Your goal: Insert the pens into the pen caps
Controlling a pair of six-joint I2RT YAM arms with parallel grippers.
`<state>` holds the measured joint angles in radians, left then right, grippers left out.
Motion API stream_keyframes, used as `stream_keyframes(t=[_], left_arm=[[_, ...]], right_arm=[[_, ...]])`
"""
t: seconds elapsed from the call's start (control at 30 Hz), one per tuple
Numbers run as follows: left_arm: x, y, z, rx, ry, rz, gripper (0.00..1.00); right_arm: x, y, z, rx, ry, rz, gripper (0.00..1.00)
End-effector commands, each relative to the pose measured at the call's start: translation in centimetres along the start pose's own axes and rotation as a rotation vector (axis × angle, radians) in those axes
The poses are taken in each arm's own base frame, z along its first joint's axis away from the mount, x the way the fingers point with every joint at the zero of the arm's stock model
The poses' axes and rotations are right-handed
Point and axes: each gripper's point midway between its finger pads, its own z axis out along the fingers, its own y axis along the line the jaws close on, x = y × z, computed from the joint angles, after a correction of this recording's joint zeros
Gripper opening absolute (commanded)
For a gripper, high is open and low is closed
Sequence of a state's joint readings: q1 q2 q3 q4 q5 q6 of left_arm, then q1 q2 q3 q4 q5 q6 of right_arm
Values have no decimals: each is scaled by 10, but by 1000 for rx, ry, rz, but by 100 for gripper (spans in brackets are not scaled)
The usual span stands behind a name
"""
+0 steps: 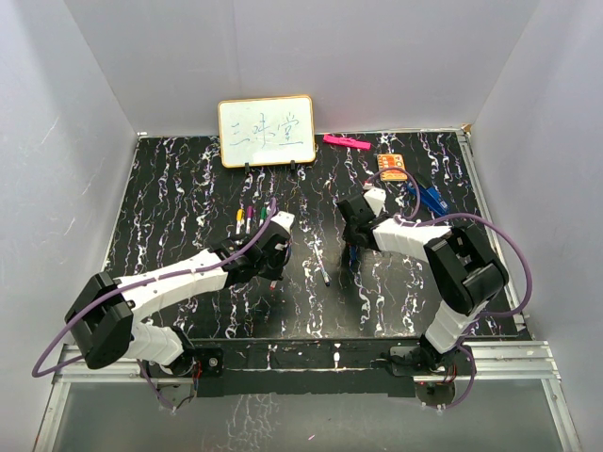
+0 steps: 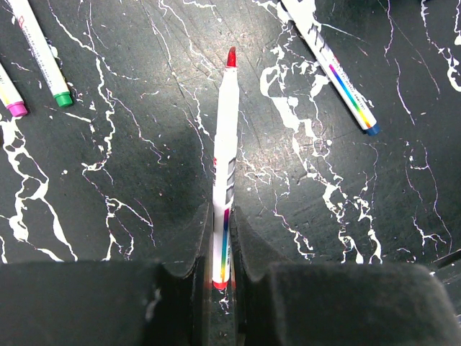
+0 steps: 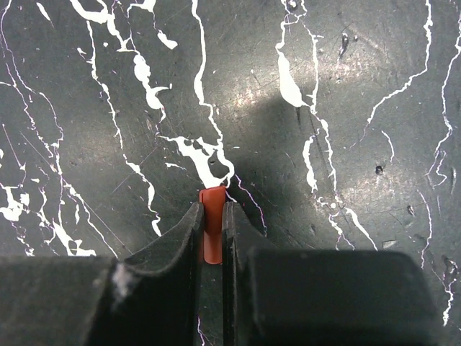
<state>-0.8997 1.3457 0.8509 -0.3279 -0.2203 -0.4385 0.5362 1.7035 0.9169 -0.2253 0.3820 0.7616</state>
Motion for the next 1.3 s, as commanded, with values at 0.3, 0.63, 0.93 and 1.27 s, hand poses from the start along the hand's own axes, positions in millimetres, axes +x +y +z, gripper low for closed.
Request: stream_keyframes(t=[0.3, 0.63, 0.93, 1.27], left_arm=[[-17, -10, -3, 43, -43, 7, 0], [-44, -51, -8, 249, -138, -10, 0], [-64, -96, -22, 523, -263, -77, 0], [-82, -106, -45, 632, -396, -144, 0]], right_arm=[[-13, 14, -13, -71, -3, -51, 0], [-84, 74, -104, -521, -290, -28, 0], [-99, 90, -170, -800, -439, 1, 0], [-93, 94, -207, -987, -502, 84, 0]])
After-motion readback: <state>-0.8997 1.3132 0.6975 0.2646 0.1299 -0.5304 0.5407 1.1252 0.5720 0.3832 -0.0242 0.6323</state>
